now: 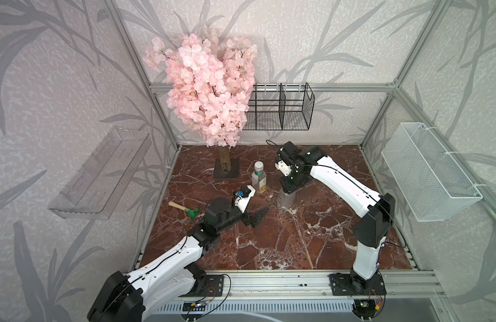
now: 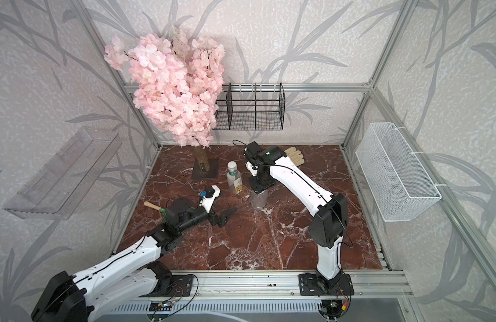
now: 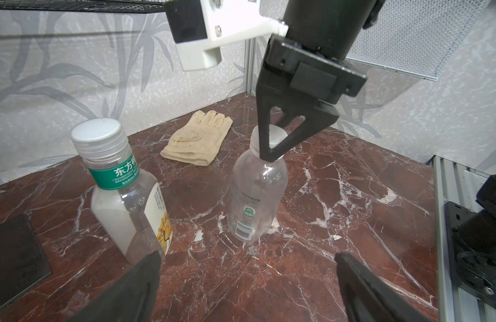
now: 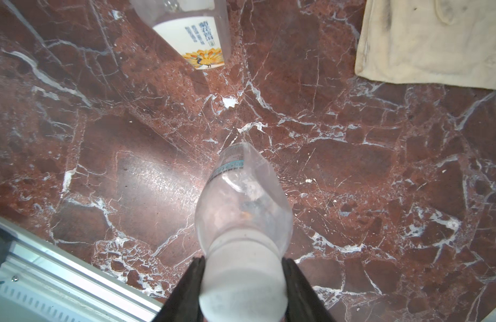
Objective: Screw on the bottle caps
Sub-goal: Pick up the plastic bottle at the center of the board.
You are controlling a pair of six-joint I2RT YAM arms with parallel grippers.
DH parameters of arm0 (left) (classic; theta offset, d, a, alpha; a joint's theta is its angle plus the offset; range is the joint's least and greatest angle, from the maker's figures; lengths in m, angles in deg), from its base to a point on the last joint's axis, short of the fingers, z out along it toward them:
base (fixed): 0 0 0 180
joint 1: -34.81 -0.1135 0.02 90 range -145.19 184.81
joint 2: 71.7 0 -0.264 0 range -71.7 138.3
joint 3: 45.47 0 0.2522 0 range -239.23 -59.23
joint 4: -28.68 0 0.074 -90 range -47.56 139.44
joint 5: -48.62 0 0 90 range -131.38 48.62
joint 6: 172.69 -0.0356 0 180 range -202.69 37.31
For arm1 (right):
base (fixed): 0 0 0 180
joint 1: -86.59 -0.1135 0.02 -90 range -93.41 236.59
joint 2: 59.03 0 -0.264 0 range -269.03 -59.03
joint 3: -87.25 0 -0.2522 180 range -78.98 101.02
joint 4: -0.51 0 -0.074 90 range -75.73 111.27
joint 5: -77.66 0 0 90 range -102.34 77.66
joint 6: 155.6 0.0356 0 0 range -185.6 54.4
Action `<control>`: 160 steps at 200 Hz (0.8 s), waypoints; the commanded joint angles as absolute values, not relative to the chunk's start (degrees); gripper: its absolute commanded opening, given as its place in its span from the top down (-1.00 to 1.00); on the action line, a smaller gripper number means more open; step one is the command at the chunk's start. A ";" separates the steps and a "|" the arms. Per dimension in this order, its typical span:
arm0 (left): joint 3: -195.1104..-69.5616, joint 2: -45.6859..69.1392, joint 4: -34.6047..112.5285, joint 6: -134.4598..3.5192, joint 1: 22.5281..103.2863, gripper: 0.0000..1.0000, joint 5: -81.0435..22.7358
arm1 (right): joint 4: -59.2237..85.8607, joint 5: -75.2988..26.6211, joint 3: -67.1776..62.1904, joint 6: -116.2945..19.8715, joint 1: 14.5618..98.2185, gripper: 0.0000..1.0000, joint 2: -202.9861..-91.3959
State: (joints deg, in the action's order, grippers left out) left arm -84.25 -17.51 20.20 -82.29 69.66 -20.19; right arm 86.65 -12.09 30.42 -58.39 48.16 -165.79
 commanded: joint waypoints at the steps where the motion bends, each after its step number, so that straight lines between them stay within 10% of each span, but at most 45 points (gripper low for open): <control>1: -84.35 -18.60 16.24 -82.48 70.06 -1.00 -16.51 | 88.46 -14.19 29.21 -58.57 47.92 0.30 -161.13; 160: -86.45 -10.36 12.30 -88.12 78.08 -0.99 -11.08 | 90.21 -28.20 24.31 -60.97 44.61 0.32 -146.32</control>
